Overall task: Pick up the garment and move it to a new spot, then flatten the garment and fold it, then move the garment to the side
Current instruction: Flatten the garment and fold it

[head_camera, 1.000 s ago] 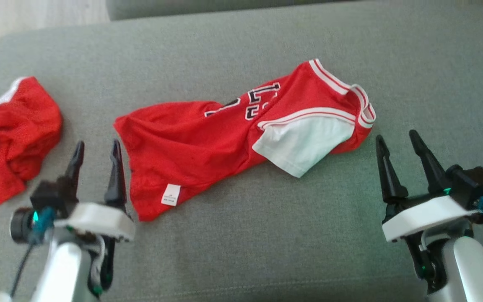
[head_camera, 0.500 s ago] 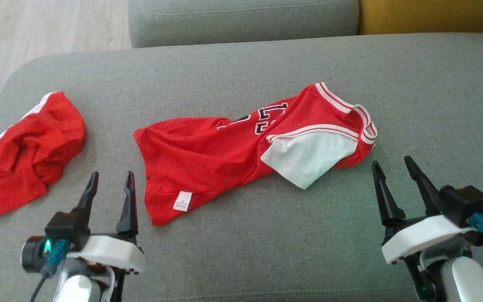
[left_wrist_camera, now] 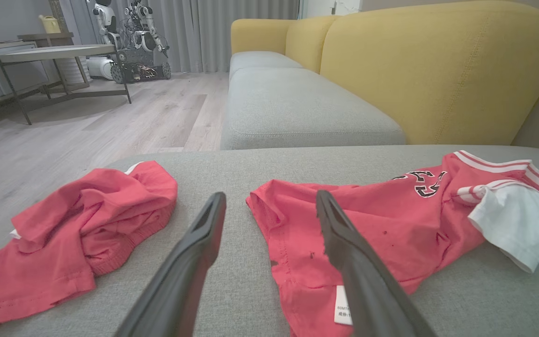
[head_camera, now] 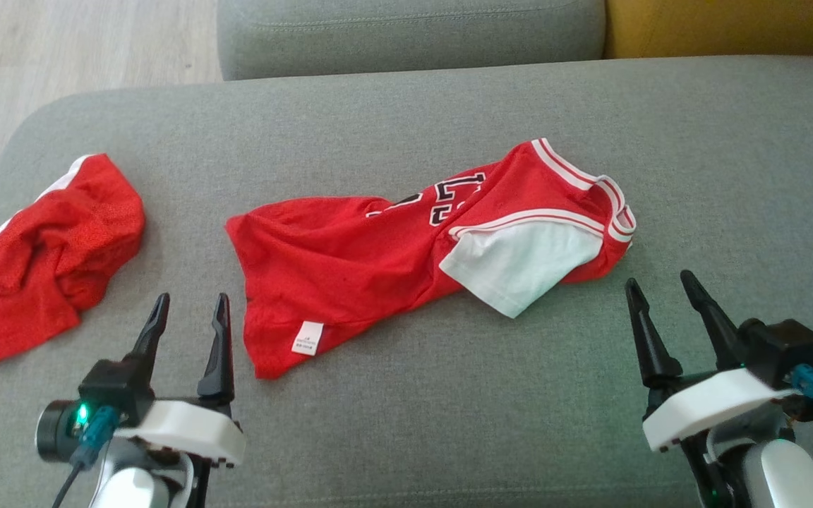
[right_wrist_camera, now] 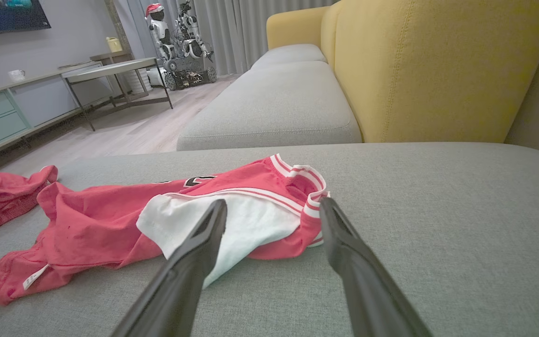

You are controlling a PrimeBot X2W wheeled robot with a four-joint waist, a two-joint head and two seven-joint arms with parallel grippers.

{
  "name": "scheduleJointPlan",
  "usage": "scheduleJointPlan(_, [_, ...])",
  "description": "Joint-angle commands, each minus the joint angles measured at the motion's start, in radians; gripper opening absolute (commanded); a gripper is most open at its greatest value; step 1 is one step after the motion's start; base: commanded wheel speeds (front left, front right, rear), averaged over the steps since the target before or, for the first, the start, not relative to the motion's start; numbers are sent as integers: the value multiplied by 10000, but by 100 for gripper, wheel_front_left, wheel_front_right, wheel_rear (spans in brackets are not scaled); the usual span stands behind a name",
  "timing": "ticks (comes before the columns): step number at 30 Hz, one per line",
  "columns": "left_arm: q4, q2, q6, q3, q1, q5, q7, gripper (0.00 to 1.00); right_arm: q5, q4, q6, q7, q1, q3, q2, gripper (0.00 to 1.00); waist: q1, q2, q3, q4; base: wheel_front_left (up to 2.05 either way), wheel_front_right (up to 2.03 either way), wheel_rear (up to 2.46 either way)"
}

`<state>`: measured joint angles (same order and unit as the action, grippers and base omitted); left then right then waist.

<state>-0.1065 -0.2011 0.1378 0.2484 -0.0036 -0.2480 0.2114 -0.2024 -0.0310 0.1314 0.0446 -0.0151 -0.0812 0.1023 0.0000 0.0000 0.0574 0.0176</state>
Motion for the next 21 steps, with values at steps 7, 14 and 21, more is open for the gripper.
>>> scheduleJointPlan(7, [337,-248,5,-252,-474,-37,-9,100,-17,376,-7,-47,279,-151,6,100,0,0,123,-29,0,0,0])
scheduleJointPlan(14, [-167,-159,-611,13,-1268,-500,-518,100,-61,400,-7,-79,467,-151,12,100,0,0,519,-24,0,0,0])
scheduleJointPlan(21, [-2031,-10,-1307,78,-2063,-1371,-1545,100,-137,315,-7,-113,720,-343,58,100,0,0,951,-266,0,0,0])
